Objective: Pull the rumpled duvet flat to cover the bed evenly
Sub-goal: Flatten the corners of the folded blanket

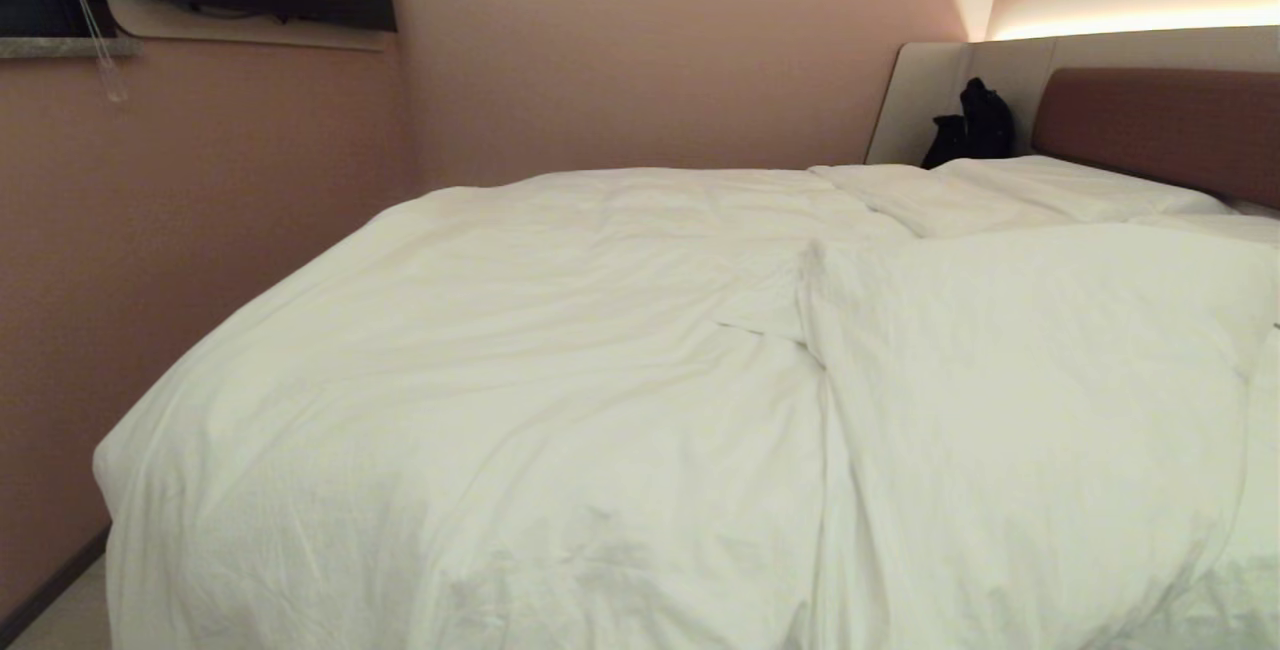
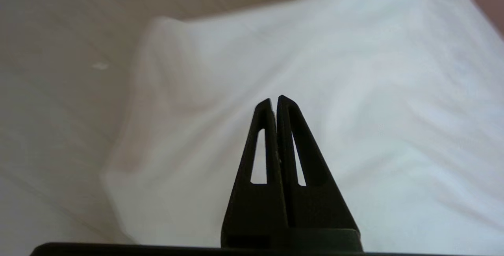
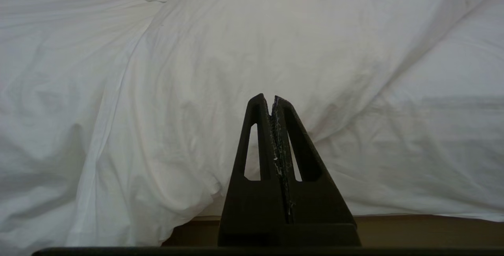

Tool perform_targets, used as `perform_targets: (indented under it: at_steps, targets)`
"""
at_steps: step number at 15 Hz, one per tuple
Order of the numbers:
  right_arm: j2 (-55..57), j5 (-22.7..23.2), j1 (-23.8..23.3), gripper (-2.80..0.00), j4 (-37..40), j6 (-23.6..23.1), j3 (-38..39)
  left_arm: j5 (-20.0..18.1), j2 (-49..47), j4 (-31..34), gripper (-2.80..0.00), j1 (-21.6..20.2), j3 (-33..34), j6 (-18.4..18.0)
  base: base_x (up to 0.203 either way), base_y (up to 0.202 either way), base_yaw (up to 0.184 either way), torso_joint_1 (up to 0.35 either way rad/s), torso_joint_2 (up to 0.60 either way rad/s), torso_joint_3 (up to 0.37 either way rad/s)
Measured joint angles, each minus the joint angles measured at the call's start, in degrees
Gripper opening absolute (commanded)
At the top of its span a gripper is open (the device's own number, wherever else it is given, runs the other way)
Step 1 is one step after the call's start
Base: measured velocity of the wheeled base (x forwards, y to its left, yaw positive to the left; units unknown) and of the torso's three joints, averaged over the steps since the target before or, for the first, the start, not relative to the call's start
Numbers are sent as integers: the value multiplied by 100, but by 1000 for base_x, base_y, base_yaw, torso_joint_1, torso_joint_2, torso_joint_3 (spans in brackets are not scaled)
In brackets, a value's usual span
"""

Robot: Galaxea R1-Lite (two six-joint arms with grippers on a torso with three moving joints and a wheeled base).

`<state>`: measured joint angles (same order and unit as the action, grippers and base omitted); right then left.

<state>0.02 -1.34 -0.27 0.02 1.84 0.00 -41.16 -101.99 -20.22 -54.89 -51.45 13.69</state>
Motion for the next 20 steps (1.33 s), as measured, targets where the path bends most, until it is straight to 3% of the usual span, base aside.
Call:
perform_targets:
  at_steps: [2, 7, 10, 16, 20]
  targets:
    - [0, 5, 0, -280, -2, 0, 0, -178, -56, 168, -280, 312, 35, -5, 0, 0, 0, 0, 0, 0]
    - [0, 3, 0, -280, -2, 0, 0, -68, -851, 344, -280, 874, -488, 278, 0, 0, 0, 0, 0, 0]
    - [0, 2, 2, -280, -2, 0, 0, -46, -1127, -276, -280, 950, -257, 257, 0, 0, 0, 0, 0, 0]
    - [0, 2, 0, -280, -2, -2, 0, -46, -1049, -2194, -280, 815, 1401, 174, 0, 0, 0, 0, 0, 0]
    - [0, 2, 0, -280, -2, 0, 0, -117, -951, -2559, -280, 758, 1764, 200, 0, 0, 0, 0, 0, 0]
